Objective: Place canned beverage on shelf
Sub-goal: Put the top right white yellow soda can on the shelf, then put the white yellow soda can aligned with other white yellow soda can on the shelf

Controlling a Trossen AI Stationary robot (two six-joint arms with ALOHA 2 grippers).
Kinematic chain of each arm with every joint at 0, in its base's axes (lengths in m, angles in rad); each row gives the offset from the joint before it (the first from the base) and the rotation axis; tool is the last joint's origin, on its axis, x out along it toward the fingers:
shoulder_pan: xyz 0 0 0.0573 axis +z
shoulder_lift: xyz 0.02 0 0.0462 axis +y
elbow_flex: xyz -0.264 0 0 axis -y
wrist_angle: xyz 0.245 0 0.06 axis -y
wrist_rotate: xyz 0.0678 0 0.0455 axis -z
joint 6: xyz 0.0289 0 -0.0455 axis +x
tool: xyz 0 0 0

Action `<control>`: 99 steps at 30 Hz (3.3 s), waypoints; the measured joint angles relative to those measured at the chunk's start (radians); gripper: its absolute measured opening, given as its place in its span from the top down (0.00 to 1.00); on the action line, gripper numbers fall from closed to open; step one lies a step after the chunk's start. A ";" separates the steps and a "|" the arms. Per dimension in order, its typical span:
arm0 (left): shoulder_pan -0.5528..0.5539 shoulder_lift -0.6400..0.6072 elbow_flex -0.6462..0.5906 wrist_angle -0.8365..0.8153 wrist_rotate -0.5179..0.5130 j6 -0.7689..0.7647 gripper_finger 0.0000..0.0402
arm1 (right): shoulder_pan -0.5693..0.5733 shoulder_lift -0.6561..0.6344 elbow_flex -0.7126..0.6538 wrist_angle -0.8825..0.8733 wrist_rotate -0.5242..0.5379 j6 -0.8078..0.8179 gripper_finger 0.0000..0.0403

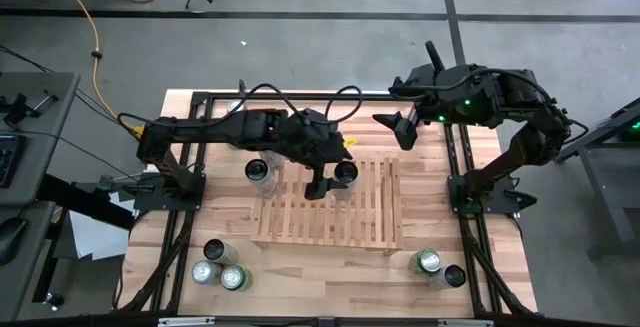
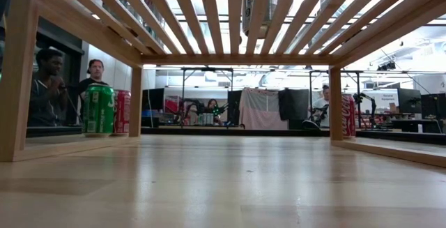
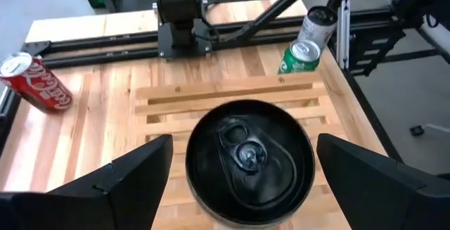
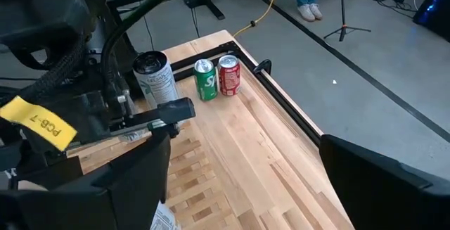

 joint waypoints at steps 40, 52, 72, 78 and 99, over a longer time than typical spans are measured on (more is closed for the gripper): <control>0.132 -0.294 -0.159 -0.099 -0.187 -0.060 0.42 | 0.000 0.025 0.000 -0.001 -0.025 0.001 0.13; 0.133 -0.480 -0.445 0.076 -0.177 -0.117 0.42 | 0.000 0.034 0.000 -0.004 -0.024 -0.017 0.13; 0.134 -0.448 -0.459 0.018 -0.178 -0.100 0.41 | 0.000 0.034 0.000 -0.003 -0.024 -0.018 0.13; 0.134 -0.448 -0.458 0.011 -0.179 -0.105 0.28 | 0.000 0.034 0.000 -0.003 -0.024 -0.015 0.13; 0.134 -0.451 -0.410 0.008 -0.140 -0.088 0.25 | 0.000 0.033 0.000 -0.003 -0.023 -0.016 0.13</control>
